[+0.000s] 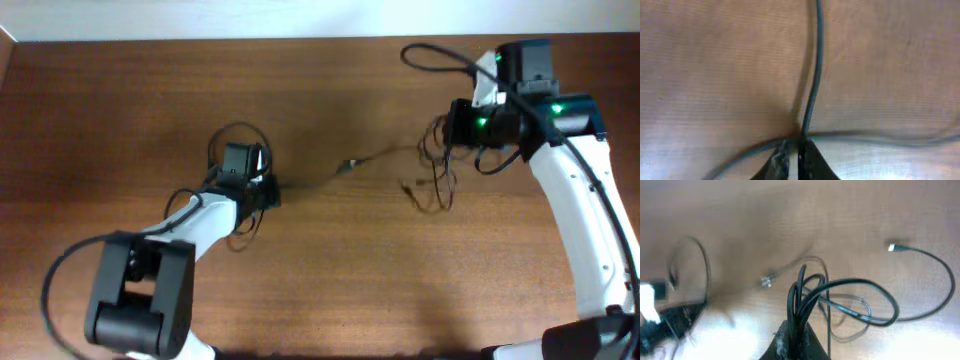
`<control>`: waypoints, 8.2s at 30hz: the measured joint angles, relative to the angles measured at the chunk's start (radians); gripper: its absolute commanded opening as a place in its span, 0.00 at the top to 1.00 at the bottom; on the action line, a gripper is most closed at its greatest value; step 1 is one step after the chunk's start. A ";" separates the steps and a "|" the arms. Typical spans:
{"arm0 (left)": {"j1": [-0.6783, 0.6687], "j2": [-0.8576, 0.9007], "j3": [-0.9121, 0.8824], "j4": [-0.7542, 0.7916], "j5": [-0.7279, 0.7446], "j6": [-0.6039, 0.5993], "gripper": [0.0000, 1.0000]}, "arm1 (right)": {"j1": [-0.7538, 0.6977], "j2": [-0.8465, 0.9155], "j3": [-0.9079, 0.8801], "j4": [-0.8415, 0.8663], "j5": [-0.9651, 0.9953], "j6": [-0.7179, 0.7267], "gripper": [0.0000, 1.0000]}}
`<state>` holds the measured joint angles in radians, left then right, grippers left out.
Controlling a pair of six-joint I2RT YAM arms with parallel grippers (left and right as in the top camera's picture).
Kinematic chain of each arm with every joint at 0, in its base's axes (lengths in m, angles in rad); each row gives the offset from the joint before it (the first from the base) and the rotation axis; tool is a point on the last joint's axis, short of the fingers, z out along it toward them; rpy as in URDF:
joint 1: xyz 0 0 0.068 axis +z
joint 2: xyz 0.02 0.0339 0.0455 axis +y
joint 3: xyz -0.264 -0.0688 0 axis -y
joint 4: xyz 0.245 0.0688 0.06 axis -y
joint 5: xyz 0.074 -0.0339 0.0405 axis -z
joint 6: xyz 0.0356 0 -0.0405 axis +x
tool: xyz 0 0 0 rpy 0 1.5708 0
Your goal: Untangle cables
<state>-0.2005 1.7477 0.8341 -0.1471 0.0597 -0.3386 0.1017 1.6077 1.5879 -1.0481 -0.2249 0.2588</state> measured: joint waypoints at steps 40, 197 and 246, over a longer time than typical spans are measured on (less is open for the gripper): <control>0.674 -0.330 0.274 -0.598 -0.033 -0.235 0.01 | 0.821 0.692 0.033 0.716 0.580 0.517 0.62; -0.332 0.257 1.139 -1.017 0.085 -0.099 0.01 | -0.070 0.169 0.371 -0.528 0.373 0.375 0.08; -0.420 0.259 1.138 -0.834 0.424 0.175 0.01 | -0.193 -0.394 -0.137 0.101 -0.196 -0.019 0.96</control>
<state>-0.6201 2.0071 1.9717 -0.9813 0.4835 -0.1631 -0.0910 1.2137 1.4509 -0.9474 -0.4210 0.2401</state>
